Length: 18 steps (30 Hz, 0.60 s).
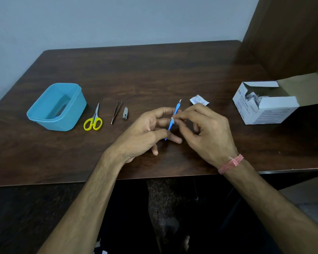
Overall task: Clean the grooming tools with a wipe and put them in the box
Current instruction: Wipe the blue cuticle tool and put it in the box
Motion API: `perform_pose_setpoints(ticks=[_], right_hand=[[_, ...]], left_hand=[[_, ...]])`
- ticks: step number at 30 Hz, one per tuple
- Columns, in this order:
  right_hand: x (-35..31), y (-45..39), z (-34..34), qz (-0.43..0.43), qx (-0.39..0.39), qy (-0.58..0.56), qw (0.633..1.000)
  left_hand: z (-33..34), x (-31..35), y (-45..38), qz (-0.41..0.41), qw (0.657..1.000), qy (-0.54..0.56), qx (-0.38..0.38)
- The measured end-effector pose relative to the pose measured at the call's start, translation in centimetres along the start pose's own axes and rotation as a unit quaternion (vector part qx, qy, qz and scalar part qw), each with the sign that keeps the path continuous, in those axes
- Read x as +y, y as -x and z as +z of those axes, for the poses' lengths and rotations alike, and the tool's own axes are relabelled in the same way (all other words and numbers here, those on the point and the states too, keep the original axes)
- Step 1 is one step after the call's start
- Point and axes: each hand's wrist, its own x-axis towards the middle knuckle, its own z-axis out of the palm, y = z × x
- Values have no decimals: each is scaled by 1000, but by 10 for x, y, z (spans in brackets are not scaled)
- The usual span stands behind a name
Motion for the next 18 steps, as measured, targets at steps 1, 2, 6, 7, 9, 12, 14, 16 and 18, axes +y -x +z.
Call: perform_pose_setpoints(ticks=[1,2,6,7,9,12,14,16,18], right_hand=[[1,-1,1,12,13,-1,1000],[2,-2,0,28,28,-2,999],[1,0,-1,17,13,1,1000],[0,1,-1,5,2,-1,1000],[0,0,-1,-5,0,-5,1000],[1,-1,0,14,28,4,1000],[2,-1,0,31,42,-1,999],[0,0,-1,12,24,-1,1000],[-1,1,-1,-9,4,1,1000]], left_hand=[[0,0,0,2,1000,-3,-1],[0,0,0,4,1000,-7,-3],[1,-2,1,6,1000,-3,5],[1,-2,1,9,1000,0,9],[2,-3,1,15,1000,4,16],[2,-2,1,13,1000,4,25],[3,-1,1,10,1000,4,26],[3,-2,1,10,999,10,30],[3,-2,2,11,999,14,34]])
